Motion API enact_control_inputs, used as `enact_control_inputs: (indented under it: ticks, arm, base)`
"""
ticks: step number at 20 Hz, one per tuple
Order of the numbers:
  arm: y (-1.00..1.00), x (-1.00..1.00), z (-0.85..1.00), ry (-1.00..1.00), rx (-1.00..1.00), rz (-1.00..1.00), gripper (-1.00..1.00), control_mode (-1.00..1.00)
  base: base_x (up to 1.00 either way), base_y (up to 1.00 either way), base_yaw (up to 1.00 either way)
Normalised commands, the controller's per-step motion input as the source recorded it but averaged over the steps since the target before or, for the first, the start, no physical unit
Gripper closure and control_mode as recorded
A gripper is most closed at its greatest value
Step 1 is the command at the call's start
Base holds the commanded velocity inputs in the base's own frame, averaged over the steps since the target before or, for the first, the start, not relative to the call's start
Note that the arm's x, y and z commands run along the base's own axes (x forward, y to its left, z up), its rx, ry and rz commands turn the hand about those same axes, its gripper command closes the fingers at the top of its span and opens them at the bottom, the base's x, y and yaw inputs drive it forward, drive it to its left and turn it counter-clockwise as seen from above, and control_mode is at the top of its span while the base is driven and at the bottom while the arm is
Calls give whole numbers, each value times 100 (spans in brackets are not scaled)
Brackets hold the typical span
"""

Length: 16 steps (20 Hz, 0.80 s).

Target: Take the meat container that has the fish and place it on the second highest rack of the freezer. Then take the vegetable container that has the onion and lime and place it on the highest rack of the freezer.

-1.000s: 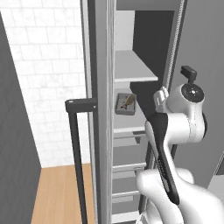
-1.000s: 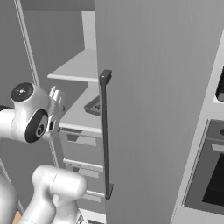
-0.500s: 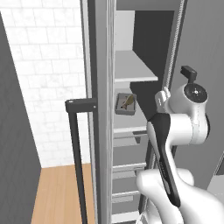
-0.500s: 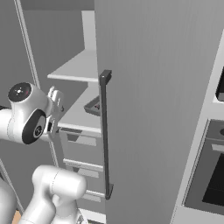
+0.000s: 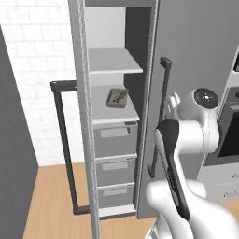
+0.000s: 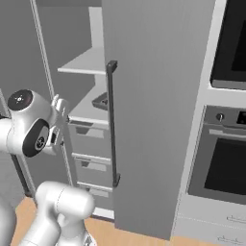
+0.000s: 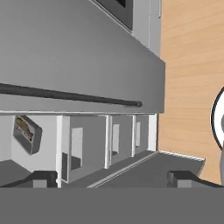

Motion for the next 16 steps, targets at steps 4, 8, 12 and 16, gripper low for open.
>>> enact_control_inputs:
  ticks: [4, 8, 12, 16]
  arm:
    - [0, 0, 0, 0, 0, 0, -100, 100]
    - [0, 0, 0, 0, 0, 0, -100, 100]
    - [0, 0, 0, 0, 0, 0, -100, 100]
    - [0, 0, 0, 0, 0, 0, -100, 100]
  base:
    - [-28, -100, -42]
    - [-2, -98, -44]
    - [2, -100, -28]
    - [27, -100, -23]
